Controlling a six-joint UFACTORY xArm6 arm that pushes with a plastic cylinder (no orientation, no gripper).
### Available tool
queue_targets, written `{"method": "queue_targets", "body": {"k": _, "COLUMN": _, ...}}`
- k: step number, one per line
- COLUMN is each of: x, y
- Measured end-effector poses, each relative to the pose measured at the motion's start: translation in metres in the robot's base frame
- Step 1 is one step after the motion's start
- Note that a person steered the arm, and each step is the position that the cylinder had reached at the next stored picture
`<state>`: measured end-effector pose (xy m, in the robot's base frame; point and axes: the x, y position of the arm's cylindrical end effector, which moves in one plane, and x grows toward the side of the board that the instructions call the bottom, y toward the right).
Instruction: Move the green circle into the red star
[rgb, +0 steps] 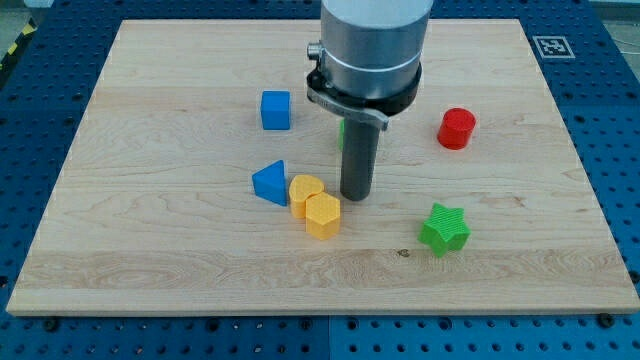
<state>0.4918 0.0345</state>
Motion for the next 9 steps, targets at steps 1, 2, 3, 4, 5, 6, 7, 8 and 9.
{"method": "queue_targets", "body": {"k": 1, "x": -0.024, "y": 0.001}}
{"method": "queue_targets", "body": {"k": 2, "x": -0.037, "y": 0.001}}
{"method": "queue_targets", "body": {"k": 3, "x": -0.039, "y": 0.001}}
{"method": "queue_targets", "body": {"k": 4, "x": -0.044, "y": 0.001}}
{"method": "queue_targets", "body": {"k": 5, "x": -0.065, "y": 0.001}}
{"method": "queue_targets", "body": {"k": 6, "x": -0.095, "y": 0.001}}
{"method": "queue_targets", "body": {"k": 7, "x": -0.109, "y": 0.011}}
{"method": "queue_targets", "body": {"k": 8, "x": -0.119, "y": 0.017}}
{"method": "queue_targets", "body": {"k": 9, "x": -0.128, "y": 0.018}}
